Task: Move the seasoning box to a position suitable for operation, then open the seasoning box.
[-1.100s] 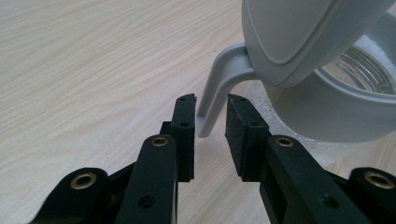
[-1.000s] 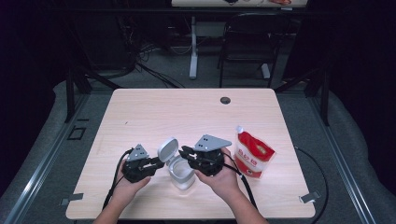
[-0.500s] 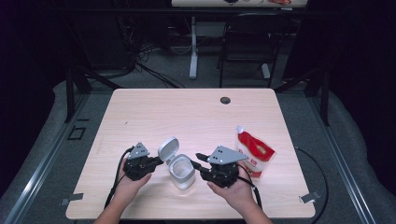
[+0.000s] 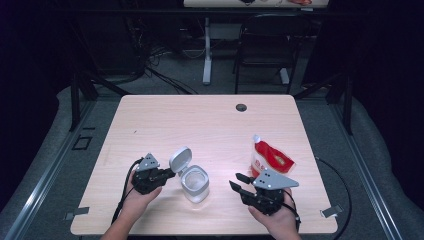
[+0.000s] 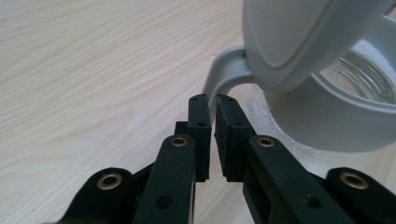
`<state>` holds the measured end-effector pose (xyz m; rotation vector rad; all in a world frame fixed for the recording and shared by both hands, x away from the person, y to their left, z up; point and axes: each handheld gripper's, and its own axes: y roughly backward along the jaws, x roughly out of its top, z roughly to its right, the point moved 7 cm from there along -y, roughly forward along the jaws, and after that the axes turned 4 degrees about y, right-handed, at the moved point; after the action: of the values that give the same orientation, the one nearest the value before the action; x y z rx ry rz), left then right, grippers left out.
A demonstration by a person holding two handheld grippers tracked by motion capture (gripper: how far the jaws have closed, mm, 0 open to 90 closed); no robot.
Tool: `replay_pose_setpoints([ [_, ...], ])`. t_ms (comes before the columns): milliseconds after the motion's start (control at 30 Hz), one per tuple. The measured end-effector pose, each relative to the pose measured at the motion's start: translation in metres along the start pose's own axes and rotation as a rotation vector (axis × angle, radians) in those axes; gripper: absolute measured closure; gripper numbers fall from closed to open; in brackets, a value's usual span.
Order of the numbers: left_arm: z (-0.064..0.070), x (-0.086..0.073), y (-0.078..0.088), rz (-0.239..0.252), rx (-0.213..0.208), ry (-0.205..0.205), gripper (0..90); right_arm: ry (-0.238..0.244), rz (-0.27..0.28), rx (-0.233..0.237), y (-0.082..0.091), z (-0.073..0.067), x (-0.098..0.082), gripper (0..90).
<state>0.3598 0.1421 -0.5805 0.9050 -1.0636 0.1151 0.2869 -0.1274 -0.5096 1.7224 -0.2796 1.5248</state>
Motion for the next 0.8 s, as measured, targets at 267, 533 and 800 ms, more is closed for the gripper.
replay_pose_setpoints([
  [267, 0.002, -0.001, -0.006, -0.01, 0.018, -0.013, 84.7, -0.055, 0.003, -0.046, 0.02, 0.021, -0.021, 56.4],
  [533, 0.001, 0.0, -0.005, -0.007, 0.006, -0.011, 82.2, -0.071, -0.038, -0.067, 0.028, 0.036, -0.044, 56.4],
  [800, -0.002, 0.0, -0.001, 0.0, 0.001, 0.004, 78.0, -0.084, -0.086, -0.077, 0.033, 0.053, -0.065, 59.2],
])
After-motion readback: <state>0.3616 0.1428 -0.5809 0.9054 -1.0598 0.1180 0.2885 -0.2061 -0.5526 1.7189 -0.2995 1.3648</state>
